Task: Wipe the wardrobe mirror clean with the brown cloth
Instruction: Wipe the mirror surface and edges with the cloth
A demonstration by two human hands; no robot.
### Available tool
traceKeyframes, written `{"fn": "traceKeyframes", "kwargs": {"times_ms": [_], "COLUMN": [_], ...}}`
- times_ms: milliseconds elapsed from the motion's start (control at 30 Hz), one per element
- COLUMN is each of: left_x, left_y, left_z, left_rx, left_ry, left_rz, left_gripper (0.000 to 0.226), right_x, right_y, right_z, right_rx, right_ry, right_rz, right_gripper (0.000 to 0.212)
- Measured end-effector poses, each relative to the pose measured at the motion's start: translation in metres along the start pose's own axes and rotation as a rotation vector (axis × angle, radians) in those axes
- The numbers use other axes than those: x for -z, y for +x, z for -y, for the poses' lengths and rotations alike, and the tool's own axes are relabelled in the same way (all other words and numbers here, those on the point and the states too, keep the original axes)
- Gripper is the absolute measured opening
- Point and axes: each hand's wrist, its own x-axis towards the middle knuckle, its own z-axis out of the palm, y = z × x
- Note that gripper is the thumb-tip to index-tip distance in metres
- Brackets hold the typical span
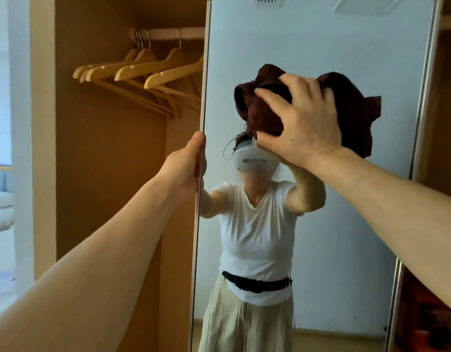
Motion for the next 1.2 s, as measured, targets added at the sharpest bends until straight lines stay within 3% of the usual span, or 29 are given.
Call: {"fn": "traceKeyframes", "kwargs": {"times_ms": [200, 533, 667, 800, 933, 1200], "left_x": [-0.002, 0.022, 0.024, 0.037, 0.035, 0.036], "left_y": [0.0, 0.011, 0.004, -0.011, -0.022, -0.04], "left_z": [0.001, 0.004, 0.015, 0.045, 0.052, 0.056], "left_rx": [-0.023, 0.048, 0.038, 0.061, 0.111, 0.146], "left_ry": [0.023, 0.069, 0.0, 0.034, 0.001, 0.036], "left_rz": [0.031, 0.344, 0.297, 0.301, 0.246, 0.228], "left_gripper": [0.038, 0.042, 0.036, 0.044, 0.047, 0.056], "right_x": [0.002, 0.001, -0.003, -0.012, -0.017, -0.021], "right_y": [0.0, -0.013, -0.032, -0.06, -0.097, -0.186], "right_z": [0.0, 0.036, 0.054, 0.07, 0.095, 0.15], "right_rx": [-0.038, -0.29, -0.202, -0.112, 0.028, 0.109], "right_ry": [0.02, 0.055, 0.022, 0.016, 0.015, 0.083], "right_rz": [0.052, 0.192, 0.168, 0.169, 0.261, 0.349], "right_gripper": [0.066, 0.072, 0.072, 0.074, 0.075, 0.074]}}
